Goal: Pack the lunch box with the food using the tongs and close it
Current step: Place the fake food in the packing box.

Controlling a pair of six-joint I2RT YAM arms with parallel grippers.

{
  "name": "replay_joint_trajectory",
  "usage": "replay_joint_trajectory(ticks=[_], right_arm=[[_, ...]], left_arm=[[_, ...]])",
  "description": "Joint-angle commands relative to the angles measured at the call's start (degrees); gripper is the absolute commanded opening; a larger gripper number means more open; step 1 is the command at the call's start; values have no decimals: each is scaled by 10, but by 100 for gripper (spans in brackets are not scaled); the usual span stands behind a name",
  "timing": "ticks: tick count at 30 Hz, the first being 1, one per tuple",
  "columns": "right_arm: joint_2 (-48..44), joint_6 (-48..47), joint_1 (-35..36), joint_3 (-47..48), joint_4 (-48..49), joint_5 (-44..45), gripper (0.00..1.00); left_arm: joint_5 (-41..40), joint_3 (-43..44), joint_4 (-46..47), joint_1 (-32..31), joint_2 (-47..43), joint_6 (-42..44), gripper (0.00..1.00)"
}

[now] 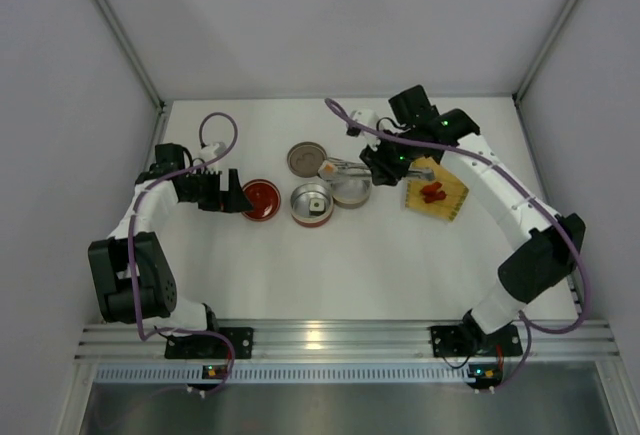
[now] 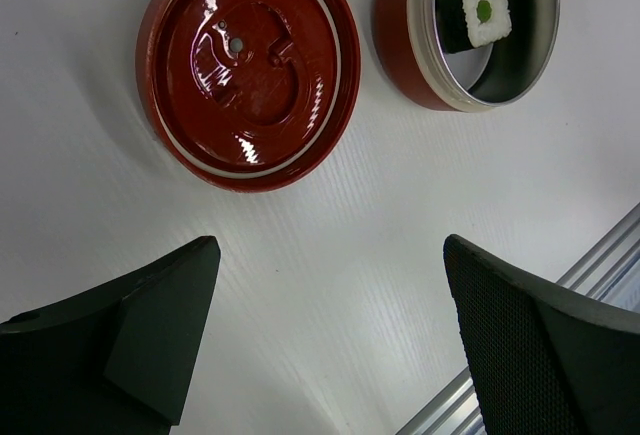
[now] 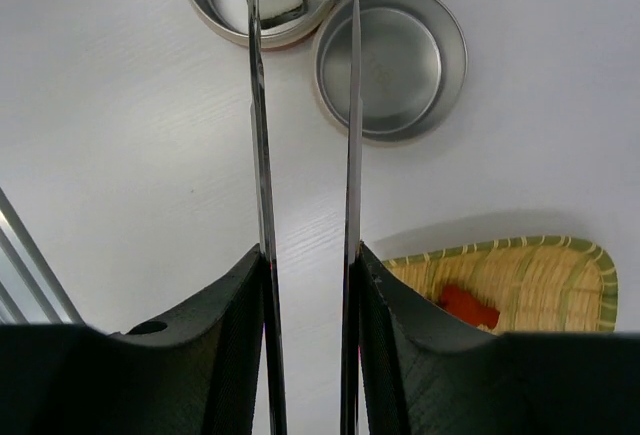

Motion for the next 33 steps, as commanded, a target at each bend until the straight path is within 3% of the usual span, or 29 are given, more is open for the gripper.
replay_joint_trajectory(ticks=[1, 8, 33], right_arm=[[34, -97, 36, 58, -56, -21, 26], [114, -158, 85, 135, -112, -3, 23], [202, -159, 103, 159, -60, 4, 24]], left_arm=[[15, 20, -5, 6, -4, 15, 98], [13, 17, 2, 7, 1, 21, 99], [8, 7, 4, 12, 6, 33, 98]])
